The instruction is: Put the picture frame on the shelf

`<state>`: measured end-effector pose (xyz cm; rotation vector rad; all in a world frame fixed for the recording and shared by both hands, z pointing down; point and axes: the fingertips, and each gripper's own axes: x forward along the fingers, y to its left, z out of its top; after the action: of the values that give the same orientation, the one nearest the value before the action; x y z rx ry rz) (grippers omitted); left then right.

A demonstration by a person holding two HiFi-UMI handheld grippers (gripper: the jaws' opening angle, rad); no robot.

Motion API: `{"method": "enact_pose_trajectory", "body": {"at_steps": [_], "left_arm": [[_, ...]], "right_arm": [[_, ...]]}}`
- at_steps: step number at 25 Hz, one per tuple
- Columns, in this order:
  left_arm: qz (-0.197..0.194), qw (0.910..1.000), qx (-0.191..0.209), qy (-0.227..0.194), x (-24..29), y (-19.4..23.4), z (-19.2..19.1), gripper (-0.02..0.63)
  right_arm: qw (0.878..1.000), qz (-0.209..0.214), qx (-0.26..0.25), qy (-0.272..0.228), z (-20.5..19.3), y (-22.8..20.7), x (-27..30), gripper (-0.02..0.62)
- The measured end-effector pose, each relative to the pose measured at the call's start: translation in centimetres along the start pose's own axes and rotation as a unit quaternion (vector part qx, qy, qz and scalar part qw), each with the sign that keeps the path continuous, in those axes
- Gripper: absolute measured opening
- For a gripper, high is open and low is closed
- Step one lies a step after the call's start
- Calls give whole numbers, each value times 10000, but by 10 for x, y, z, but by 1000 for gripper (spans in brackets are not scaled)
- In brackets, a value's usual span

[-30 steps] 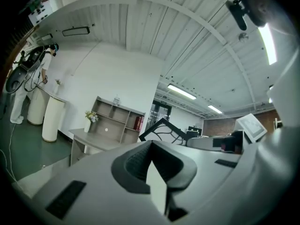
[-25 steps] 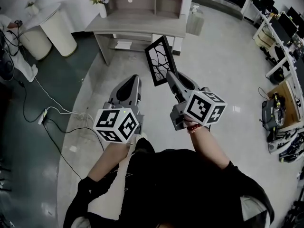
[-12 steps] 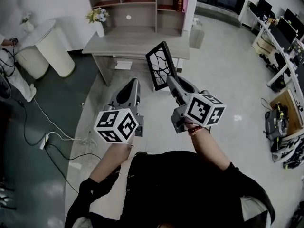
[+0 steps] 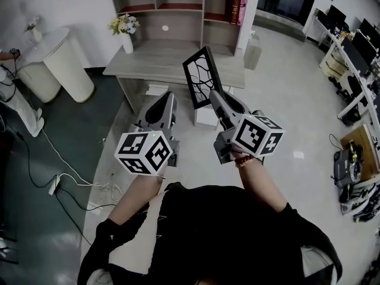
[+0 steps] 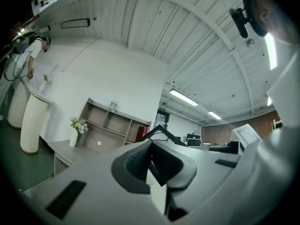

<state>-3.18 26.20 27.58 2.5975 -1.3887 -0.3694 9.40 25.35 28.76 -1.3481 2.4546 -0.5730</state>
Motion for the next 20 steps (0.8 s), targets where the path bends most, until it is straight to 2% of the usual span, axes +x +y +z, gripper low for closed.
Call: {"method": "enact_pose_trajectory", "body": {"at_steps": [4,9,20], "left_arm": [[-56,9999,-85,68,31,9,4,11],[-58,9998,-76,162,66,8,-10,11],[276,9995,-135,12,154,4,-26,11]], "right_arm": [[9999,-33,39,99,8,-13,21,77],[9996,-42,156,213,14,-50,39,77],[9978,487,123,438,58,-123,89,77]]}}
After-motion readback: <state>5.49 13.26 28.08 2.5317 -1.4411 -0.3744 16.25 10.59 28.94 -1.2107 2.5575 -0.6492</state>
